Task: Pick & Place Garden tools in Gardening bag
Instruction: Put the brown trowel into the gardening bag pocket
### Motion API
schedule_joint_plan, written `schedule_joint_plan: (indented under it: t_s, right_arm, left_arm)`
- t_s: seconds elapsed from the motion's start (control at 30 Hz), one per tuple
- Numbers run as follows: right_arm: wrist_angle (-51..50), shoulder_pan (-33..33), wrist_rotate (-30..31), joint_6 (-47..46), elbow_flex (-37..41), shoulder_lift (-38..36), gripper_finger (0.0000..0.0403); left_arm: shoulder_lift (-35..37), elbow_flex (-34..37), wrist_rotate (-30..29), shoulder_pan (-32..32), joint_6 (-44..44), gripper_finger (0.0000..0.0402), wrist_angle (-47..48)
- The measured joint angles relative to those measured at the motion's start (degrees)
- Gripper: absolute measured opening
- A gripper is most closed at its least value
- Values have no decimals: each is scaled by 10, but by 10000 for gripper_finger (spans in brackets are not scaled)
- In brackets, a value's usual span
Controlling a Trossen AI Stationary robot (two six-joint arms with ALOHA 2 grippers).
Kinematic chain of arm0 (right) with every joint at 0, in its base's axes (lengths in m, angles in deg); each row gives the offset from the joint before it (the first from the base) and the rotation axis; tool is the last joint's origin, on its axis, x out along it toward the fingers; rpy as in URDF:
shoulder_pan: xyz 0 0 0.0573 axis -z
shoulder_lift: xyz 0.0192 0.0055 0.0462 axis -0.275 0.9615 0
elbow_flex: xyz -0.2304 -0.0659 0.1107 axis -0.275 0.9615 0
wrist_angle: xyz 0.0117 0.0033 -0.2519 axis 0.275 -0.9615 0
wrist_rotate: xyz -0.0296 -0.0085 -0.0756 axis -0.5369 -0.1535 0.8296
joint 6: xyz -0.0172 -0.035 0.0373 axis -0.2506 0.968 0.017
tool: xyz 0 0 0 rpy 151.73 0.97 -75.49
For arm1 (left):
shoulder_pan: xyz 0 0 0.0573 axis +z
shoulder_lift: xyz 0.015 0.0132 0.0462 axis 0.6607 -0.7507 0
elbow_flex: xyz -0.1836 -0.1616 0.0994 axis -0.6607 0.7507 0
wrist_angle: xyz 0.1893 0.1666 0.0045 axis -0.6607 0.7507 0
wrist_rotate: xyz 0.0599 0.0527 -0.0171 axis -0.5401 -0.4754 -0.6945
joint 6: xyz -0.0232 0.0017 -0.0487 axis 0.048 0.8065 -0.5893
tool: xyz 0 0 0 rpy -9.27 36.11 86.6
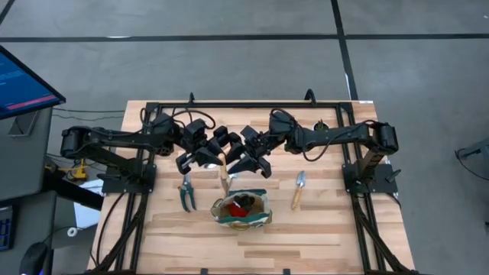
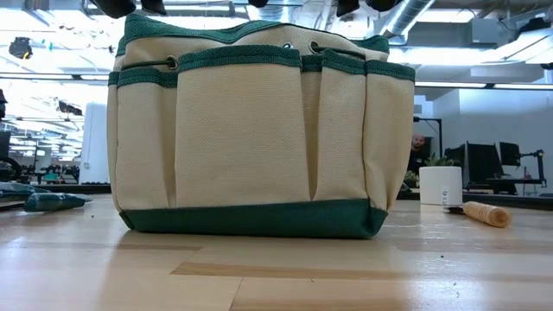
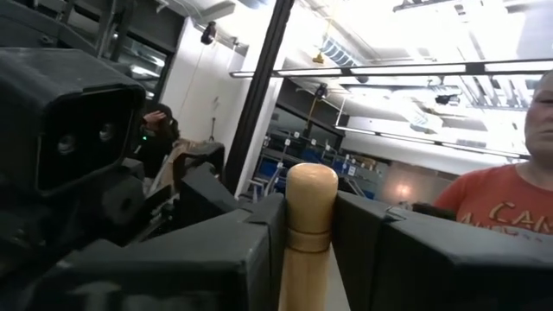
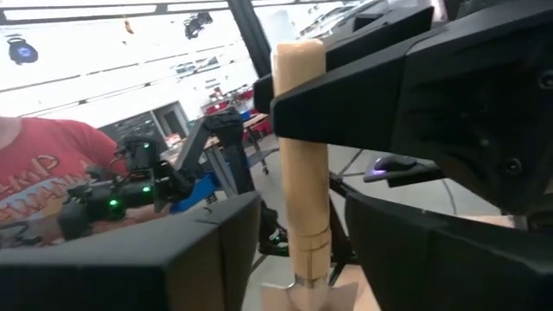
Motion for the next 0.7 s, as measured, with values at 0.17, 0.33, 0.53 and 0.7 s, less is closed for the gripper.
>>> schedule_joint_plan:
  t_s: [0.17, 0.33, 0.53, 0.7]
  right_arm:
    - [-1, 7, -34, -22, 0, 0, 202]
    - [1, 16, -62, -42, 0, 0, 207]
    - [-29, 20, -92, -53, 0, 0, 191]
    - [-69, 25, -89, -39, 0, 0, 183]
  left_arm:
    - [0, 0, 6, 0, -8, 54, 2]
    - [0, 0, 6, 0, -14, 54, 2]
    - [25, 1, 4, 1, -21, 55, -7]
    - [55, 0, 6, 4, -21, 55, -5]
